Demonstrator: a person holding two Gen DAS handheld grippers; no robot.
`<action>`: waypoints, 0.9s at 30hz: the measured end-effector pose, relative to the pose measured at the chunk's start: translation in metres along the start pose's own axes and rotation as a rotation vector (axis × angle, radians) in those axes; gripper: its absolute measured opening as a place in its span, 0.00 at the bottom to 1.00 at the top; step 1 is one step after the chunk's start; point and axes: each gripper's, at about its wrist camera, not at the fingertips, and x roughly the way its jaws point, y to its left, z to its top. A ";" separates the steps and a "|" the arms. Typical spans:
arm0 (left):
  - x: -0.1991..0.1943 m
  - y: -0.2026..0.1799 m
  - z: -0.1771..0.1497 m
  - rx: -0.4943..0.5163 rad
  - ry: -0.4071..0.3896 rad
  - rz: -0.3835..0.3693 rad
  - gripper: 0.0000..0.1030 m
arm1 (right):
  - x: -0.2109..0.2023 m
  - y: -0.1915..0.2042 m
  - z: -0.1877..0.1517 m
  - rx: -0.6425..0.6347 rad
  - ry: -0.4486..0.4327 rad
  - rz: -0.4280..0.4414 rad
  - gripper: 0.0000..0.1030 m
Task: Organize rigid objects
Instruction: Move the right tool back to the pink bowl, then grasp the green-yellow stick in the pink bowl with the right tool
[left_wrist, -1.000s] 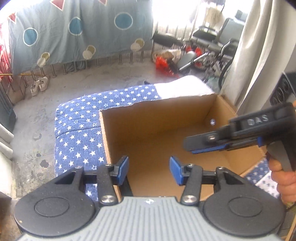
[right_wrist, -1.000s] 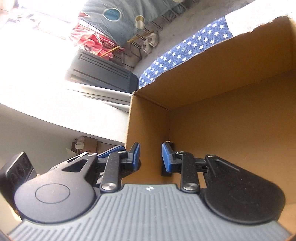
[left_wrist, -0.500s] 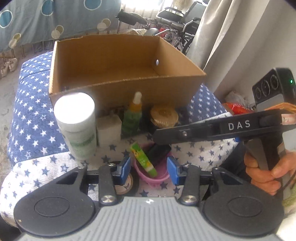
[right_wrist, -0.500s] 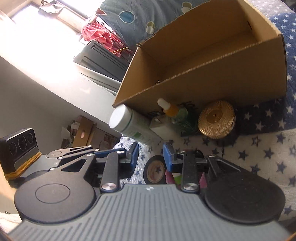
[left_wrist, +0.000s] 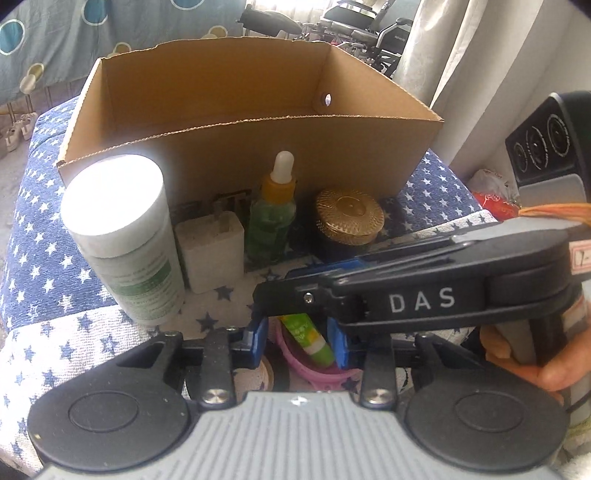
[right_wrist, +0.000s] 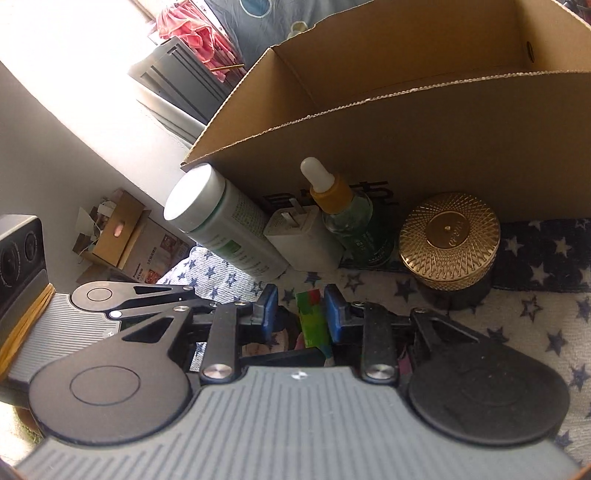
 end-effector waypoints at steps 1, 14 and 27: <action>0.002 0.000 0.001 -0.003 0.003 0.004 0.32 | 0.002 -0.001 -0.001 0.005 0.001 0.005 0.24; -0.009 -0.002 0.002 -0.008 -0.044 0.036 0.18 | -0.014 0.002 -0.006 0.003 -0.045 0.021 0.16; -0.062 -0.022 0.014 0.044 -0.182 0.085 0.17 | -0.059 0.036 -0.001 -0.064 -0.163 0.037 0.16</action>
